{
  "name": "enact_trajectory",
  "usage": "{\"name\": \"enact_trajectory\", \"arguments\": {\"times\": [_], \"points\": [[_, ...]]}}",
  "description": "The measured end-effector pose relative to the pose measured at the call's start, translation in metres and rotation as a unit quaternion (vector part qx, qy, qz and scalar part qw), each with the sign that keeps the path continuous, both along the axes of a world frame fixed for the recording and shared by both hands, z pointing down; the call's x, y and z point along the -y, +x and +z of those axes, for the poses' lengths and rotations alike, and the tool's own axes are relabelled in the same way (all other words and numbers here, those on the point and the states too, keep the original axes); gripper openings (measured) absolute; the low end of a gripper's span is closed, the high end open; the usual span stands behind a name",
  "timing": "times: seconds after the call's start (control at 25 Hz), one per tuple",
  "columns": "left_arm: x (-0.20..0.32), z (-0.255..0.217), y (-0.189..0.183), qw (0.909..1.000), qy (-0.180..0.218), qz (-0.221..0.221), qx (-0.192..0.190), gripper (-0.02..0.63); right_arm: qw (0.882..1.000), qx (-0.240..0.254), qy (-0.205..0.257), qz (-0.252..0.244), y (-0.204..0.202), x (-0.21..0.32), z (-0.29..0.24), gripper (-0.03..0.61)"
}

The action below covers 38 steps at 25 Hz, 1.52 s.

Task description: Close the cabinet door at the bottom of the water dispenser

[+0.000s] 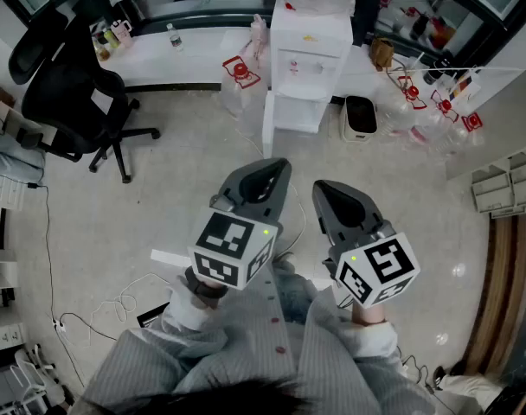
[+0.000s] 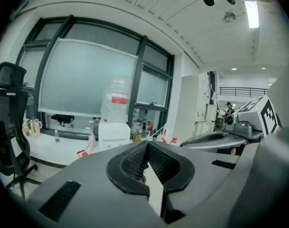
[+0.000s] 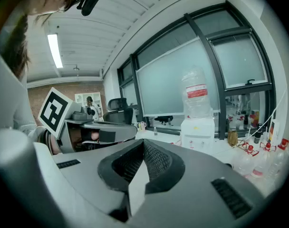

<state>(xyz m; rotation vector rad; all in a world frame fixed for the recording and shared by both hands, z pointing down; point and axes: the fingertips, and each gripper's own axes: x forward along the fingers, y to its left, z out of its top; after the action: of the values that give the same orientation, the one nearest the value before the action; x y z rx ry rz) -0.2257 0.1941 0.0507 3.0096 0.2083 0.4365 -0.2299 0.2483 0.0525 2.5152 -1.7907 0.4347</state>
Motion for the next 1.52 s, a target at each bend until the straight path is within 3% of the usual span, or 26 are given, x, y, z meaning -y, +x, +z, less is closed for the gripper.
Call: {"name": "enact_trajectory", "arguments": {"times": [0.84,1.12,1.52], "points": [[0.014,0.011,0.008,0.9993,0.000,-0.036,0.008,0.011,1.000,0.024,0.012,0.004,0.014,-0.016,0.010,0.014],[0.034,0.016,0.043,0.9994,-0.006,-0.034,0.007,0.011,0.999,0.034,0.000,0.007,0.048,0.001,0.019,0.014],[0.083,0.002,0.129,0.9998,0.001,-0.018,-0.002,0.011,1.000,0.029,0.002,0.006,0.130,0.061,0.007,0.014]]}}
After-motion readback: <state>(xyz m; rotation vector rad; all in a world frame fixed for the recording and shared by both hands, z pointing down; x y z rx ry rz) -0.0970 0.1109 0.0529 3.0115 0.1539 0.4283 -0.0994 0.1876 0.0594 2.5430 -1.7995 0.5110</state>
